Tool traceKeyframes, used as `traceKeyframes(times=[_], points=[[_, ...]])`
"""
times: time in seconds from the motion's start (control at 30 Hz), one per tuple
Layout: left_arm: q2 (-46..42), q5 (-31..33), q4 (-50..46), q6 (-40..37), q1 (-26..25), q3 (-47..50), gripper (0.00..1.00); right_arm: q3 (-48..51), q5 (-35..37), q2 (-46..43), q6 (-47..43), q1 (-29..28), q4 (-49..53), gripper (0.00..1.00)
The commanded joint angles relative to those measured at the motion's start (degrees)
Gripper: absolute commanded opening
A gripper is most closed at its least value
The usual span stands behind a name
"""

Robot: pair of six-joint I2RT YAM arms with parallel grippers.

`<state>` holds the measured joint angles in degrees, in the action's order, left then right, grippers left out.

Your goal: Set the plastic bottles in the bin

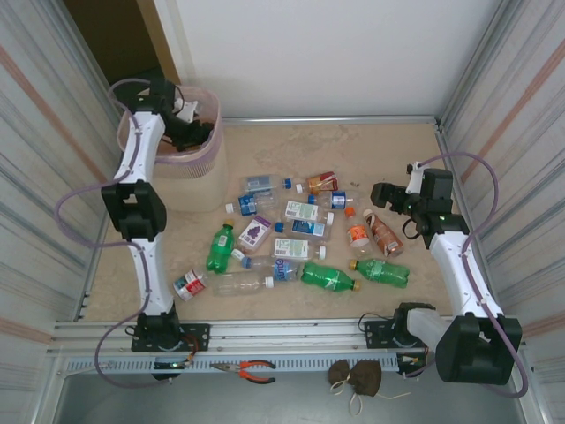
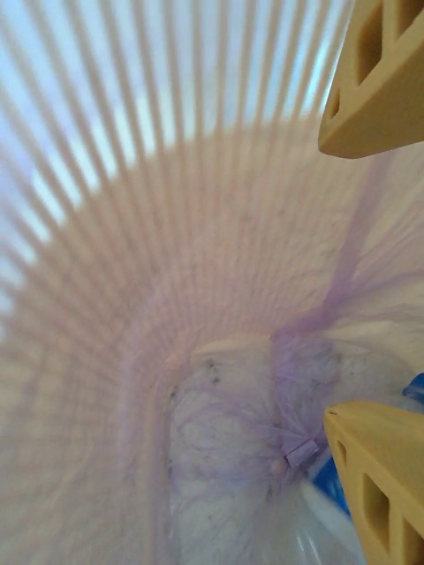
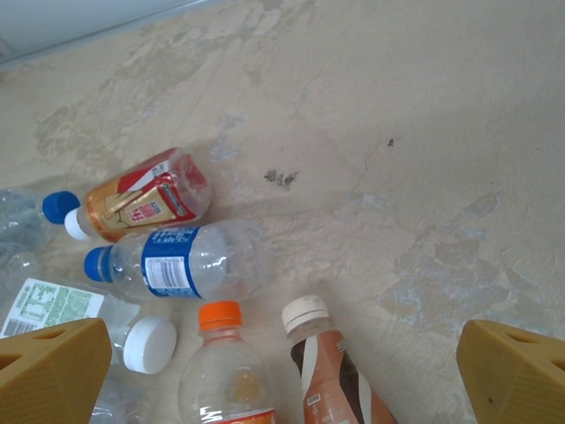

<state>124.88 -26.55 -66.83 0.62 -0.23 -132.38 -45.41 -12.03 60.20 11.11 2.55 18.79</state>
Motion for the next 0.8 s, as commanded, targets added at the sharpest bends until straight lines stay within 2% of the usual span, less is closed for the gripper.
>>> traceKeyframes(times=[0.0, 0.2, 0.37, 0.53, 0.67, 0.77], points=[[-8.05, -0.48, -2.14, -1.40, 0.23, -0.27, 0.73, -2.38, -0.80, -1.52, -1.01, -0.75, 2.07, 0.99], [-16.03, 2.04, -4.16, -2.75, -0.69, 1.31, 0.72, -2.67, -0.78, -2.09, -1.09, -1.03, 2.62, 0.99], [-25.28, 6.55, -4.69, -2.40, -2.14, 7.96, 0.71, -2.89, -1.36, -2.14, -1.08, -1.09, 2.66, 0.99], [-38.04, 8.05, 1.74, 8.31, -2.06, 22.70, 0.67, -2.84, -2.06, -2.13, -0.88, -1.19, 2.49, 0.99], [-50.93, 9.97, 12.27, 22.91, -2.23, 38.84, 0.69, -2.85, -2.71, -2.33, -0.66, -1.28, 2.23, 0.99], [-58.83, 13.39, 15.42, 33.55, -2.36, 48.25, 0.71, -2.79, -3.24, -2.60, -0.44, -1.32, 2.21, 0.99]])
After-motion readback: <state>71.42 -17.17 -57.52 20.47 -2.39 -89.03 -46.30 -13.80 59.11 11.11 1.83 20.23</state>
